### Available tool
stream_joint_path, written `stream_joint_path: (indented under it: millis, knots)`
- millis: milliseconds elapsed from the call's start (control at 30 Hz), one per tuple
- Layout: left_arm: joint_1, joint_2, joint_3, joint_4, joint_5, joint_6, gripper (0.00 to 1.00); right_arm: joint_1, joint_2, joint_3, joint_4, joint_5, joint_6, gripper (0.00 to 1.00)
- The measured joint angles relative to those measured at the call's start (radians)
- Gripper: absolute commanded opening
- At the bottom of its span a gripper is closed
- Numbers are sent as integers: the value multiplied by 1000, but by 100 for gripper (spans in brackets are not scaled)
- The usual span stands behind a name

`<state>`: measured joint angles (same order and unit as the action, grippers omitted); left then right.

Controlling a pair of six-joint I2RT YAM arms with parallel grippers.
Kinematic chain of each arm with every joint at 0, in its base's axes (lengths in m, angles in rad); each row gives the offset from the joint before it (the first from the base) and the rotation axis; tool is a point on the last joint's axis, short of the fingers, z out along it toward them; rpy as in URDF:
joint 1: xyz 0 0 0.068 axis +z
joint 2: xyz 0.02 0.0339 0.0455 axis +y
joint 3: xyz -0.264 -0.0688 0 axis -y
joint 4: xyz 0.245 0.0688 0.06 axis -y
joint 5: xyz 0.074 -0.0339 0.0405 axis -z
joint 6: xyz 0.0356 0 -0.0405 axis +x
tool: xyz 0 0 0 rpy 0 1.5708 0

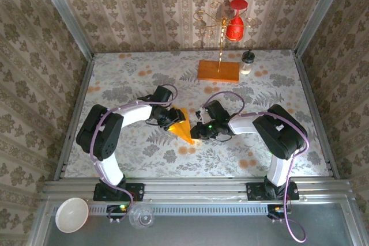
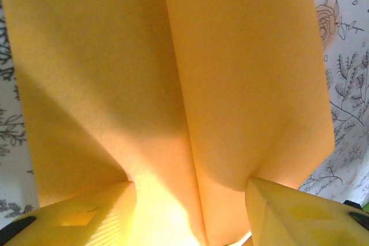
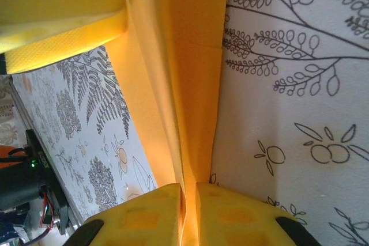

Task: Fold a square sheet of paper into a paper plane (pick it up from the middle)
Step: Fourth fold the wing at the center of the table.

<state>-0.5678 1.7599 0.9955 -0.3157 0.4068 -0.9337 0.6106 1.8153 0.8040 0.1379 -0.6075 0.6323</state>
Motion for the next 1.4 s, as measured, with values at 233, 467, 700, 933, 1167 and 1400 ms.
stream_joint_path:
  millis: [233,467,700,933,1167,1400]
  knots:
    - [8,-71,0,-12,18,1,50,0,6,13,-21,0,-1,17]
    - [18,-151,-32,53,49,5,31,-2,10,19,-31,0,-3,16]
    - [18,-128,-96,179,116,-16,21,-2,11,20,-34,0,-3,16]
    - [18,-62,-97,257,160,-16,20,-2,11,20,-34,0,-3,16]
    - [17,-5,-88,272,178,-16,18,-2,11,20,-34,0,-2,16]
    - [12,31,-70,280,185,-15,16,-2,10,20,-33,-1,4,19]
